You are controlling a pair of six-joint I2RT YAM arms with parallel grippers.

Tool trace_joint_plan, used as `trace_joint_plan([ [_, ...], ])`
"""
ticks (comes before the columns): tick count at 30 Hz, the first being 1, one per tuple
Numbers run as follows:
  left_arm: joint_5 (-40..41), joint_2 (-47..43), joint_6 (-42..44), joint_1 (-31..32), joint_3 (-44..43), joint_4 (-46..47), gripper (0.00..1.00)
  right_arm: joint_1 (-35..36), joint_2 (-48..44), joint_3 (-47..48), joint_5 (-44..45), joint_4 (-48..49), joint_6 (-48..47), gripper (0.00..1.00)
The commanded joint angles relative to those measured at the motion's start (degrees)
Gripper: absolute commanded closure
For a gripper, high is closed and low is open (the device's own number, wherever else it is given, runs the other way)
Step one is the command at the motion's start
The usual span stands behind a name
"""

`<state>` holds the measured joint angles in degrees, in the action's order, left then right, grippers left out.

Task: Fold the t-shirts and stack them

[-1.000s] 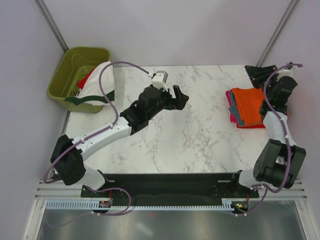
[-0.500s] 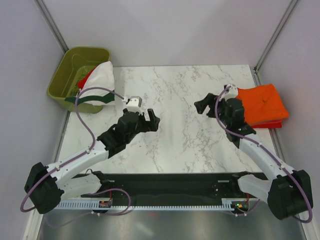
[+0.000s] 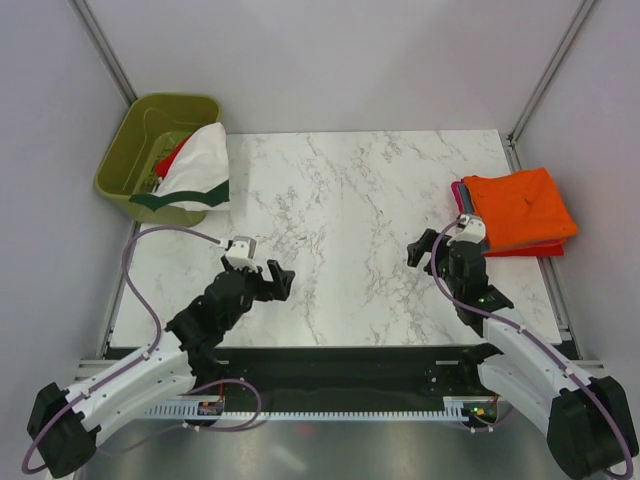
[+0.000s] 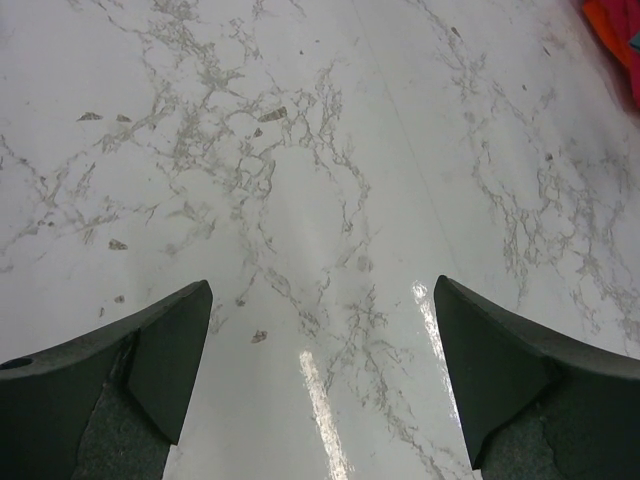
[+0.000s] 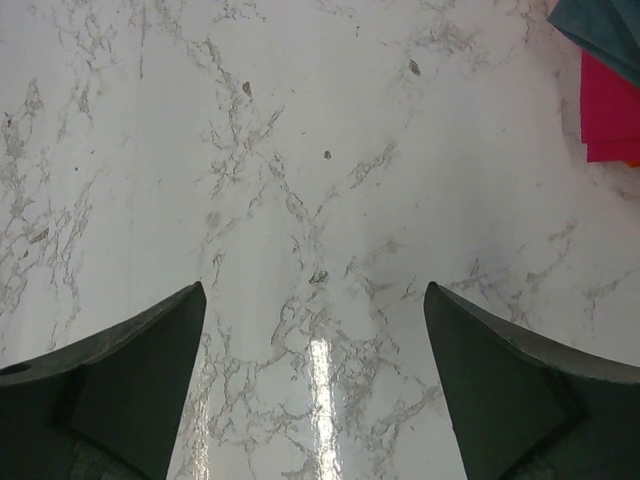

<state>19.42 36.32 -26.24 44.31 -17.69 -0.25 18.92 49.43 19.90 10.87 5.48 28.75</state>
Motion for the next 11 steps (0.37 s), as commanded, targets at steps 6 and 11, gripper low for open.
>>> trace_joint_plan([
  [6,3.16,-7.13,-1.09,-0.19,2.84,-4.05,0.0,0.24,-5.64,-4.52,0.38,1.73,1.57,0.02],
  [11,5.98,-10.39,-2.5,-0.19,5.21,-3.53,0.0,0.33,-5.93,-4.52,1.43,1.03,1.83,0.02],
])
